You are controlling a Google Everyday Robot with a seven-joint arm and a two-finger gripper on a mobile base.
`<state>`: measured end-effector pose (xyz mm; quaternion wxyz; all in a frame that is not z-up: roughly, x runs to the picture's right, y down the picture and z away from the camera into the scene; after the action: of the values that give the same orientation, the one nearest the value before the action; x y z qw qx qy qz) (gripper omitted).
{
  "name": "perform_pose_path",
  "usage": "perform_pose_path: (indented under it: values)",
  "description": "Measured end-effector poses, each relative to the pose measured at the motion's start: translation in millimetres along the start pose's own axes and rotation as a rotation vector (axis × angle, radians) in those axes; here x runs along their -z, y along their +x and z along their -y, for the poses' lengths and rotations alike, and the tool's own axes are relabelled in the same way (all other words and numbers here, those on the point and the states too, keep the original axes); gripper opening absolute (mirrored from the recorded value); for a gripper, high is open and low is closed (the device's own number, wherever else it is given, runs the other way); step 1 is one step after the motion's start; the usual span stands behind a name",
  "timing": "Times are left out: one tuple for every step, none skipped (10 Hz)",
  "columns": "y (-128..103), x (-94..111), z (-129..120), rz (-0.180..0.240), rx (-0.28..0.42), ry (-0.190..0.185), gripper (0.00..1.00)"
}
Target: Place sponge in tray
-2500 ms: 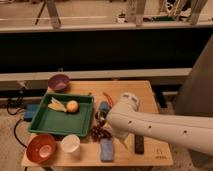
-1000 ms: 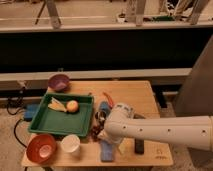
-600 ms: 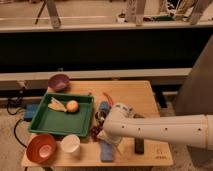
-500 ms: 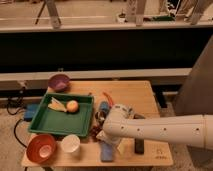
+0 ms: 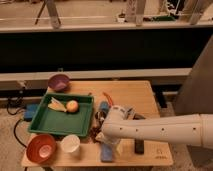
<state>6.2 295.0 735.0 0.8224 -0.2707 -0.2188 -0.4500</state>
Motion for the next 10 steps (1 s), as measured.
perform_pose_path:
  values:
    - [-3,2,1,0.003,0.073,0.01,0.8]
    - [-5,4,2,0.008,0.117,0.022,0.8]
    - [-7,6,2,0.014,0.159,0.033,0.8]
    - [-9,8,3,0.022,0.193,0.038,0.8]
    - [-10,7,4,0.029,0.205,0.036,0.8]
    - [-11,5,5,0.03,0.224,0.011,0.8]
    - [-11,1,6,0.017,0.23,-0.02,0.8]
    - [-11,-3,8,0.003,0.239,-0.044,0.8]
    - [-10,-7,6,0.0,0.242,-0.05,0.8]
    - [-6,-12,3,0.004,0.242,-0.05,0.8]
